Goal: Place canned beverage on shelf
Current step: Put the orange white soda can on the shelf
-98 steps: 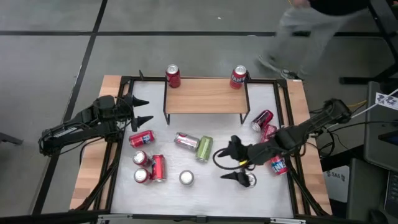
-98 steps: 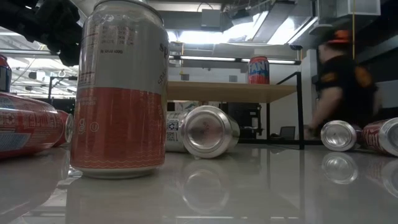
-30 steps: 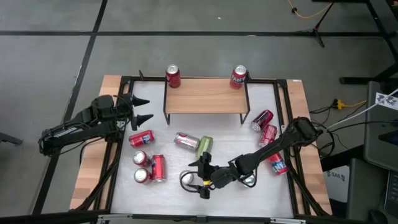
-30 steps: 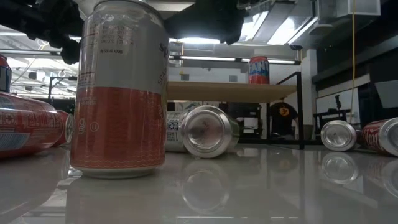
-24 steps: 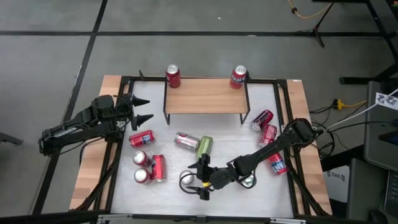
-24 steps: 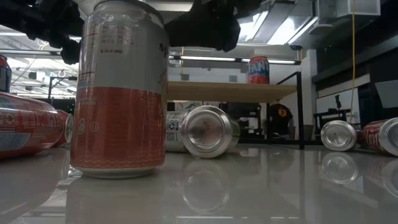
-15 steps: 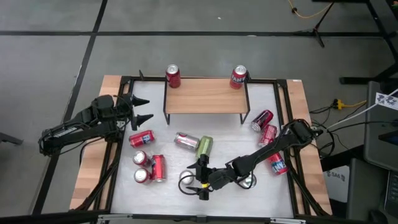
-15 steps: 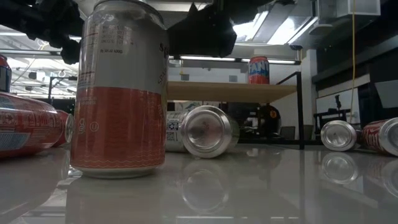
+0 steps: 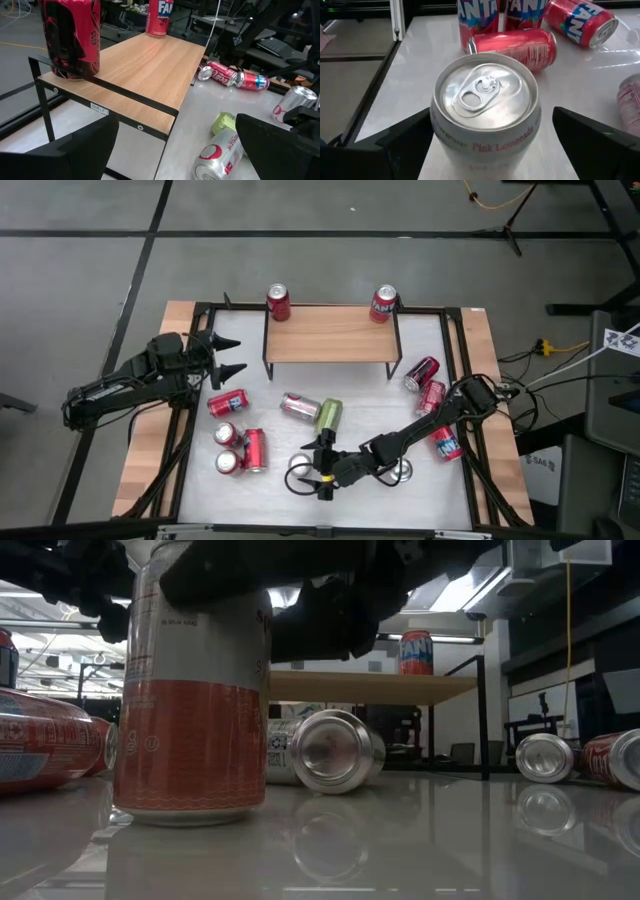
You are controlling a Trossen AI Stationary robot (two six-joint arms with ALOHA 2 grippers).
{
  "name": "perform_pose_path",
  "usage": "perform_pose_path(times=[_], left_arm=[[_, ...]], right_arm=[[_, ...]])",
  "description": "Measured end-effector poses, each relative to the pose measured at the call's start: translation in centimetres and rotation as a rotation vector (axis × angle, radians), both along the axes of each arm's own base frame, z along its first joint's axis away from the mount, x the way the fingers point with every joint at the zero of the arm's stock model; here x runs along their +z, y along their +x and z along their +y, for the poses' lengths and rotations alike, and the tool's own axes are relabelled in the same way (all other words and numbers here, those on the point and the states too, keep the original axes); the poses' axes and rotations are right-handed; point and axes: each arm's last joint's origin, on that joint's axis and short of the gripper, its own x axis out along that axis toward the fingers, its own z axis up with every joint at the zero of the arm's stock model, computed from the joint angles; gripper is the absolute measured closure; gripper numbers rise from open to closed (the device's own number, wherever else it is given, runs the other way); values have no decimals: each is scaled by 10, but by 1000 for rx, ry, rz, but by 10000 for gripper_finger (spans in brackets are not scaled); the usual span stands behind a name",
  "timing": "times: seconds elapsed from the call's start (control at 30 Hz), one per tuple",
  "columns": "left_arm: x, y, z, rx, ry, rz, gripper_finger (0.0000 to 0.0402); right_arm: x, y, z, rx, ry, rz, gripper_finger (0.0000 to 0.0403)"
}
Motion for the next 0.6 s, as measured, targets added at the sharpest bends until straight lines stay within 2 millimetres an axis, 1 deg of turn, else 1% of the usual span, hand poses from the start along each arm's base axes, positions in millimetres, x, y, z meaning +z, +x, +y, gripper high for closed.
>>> perform_pose_path(times=[0.23, 0.6], left_arm=[[0, 0, 0, -1, -1, 0, 5], [0, 0, 0, -1, -1, 0, 5]], right_arm=[[5, 2, 0, -16, 22, -55, 13], [6, 2, 0, -16, 23, -56, 13]])
